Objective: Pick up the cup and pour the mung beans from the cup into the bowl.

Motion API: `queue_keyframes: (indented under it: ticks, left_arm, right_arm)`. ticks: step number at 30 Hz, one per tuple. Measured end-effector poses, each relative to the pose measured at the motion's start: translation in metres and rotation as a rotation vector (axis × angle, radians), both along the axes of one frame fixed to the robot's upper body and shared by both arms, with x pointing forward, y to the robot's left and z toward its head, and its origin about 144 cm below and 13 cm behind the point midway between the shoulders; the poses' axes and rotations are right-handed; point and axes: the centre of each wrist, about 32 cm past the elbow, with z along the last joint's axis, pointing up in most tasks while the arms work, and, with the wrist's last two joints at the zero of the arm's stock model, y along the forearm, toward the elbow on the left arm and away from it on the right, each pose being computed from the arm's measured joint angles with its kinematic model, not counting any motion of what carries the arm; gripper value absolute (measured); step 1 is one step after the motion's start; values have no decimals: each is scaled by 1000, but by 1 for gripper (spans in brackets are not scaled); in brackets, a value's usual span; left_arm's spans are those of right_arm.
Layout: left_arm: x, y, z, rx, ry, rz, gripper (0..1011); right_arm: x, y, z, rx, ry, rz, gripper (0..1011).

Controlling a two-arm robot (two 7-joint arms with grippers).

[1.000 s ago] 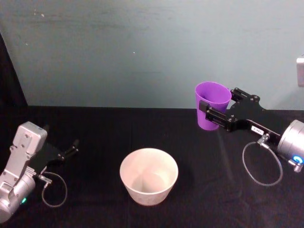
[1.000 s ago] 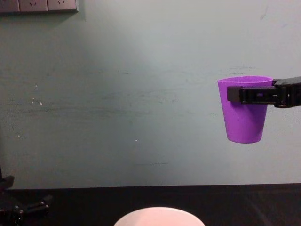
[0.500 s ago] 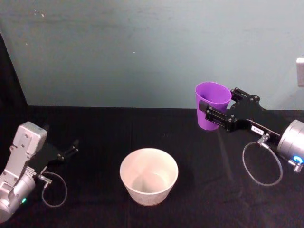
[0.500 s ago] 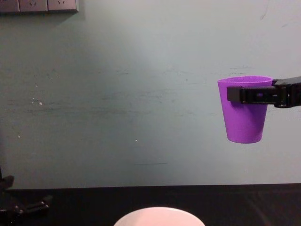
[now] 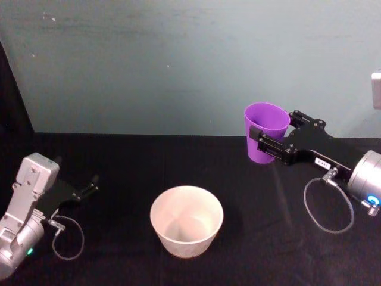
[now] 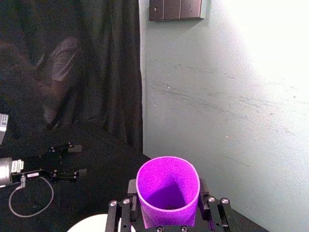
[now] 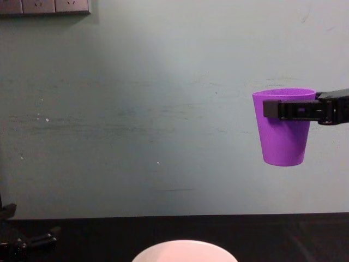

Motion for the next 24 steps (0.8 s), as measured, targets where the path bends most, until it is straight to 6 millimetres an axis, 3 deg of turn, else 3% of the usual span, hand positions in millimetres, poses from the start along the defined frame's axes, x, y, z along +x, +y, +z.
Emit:
queue_keyframes:
  ticks: [24]
  left_arm:
    - [0, 0, 0, 0, 0, 0, 1004]
  right_arm:
    - [0, 0, 0, 0, 0, 0, 723]
